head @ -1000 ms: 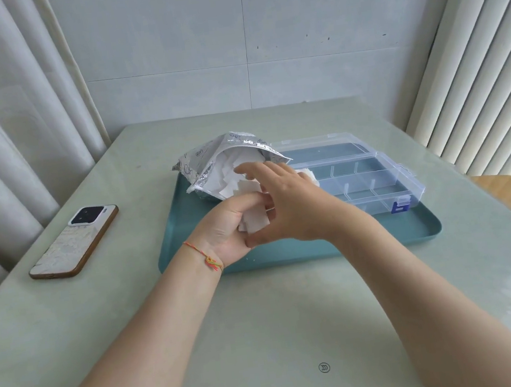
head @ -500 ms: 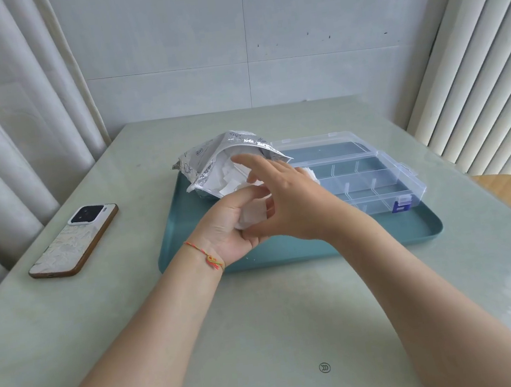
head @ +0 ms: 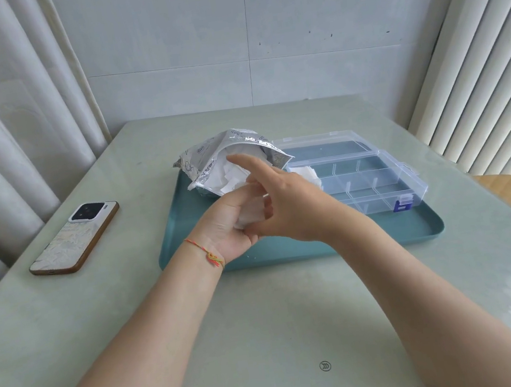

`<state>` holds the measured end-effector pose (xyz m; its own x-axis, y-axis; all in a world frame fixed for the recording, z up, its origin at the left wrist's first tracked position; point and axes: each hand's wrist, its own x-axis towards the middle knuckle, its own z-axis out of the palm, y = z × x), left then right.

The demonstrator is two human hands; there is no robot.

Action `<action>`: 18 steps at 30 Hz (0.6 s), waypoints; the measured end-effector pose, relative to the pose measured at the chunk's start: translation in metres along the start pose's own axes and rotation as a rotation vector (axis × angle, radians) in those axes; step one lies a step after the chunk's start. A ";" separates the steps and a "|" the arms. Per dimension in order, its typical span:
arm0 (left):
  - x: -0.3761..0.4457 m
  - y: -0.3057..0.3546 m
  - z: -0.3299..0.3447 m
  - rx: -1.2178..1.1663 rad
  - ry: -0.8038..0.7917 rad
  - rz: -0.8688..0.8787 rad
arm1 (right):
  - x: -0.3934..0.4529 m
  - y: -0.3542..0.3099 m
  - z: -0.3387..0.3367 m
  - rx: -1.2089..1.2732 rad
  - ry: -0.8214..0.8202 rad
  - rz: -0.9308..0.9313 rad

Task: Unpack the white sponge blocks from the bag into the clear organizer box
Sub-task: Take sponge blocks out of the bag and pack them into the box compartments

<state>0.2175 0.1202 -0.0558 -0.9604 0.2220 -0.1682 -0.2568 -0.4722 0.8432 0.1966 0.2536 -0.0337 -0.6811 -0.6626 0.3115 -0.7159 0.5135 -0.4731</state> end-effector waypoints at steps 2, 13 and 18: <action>-0.002 0.000 0.002 0.000 -0.028 -0.006 | 0.001 0.004 0.000 0.035 0.024 0.018; 0.001 0.001 -0.001 -0.002 -0.005 -0.055 | 0.001 0.013 0.004 -0.002 -0.022 0.022; 0.004 -0.001 -0.004 -0.010 0.004 -0.044 | -0.001 0.010 0.002 -0.011 -0.043 -0.001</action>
<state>0.2134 0.1182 -0.0596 -0.9486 0.2394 -0.2070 -0.2998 -0.4703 0.8301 0.1903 0.2585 -0.0404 -0.6733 -0.6859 0.2761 -0.7185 0.5188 -0.4633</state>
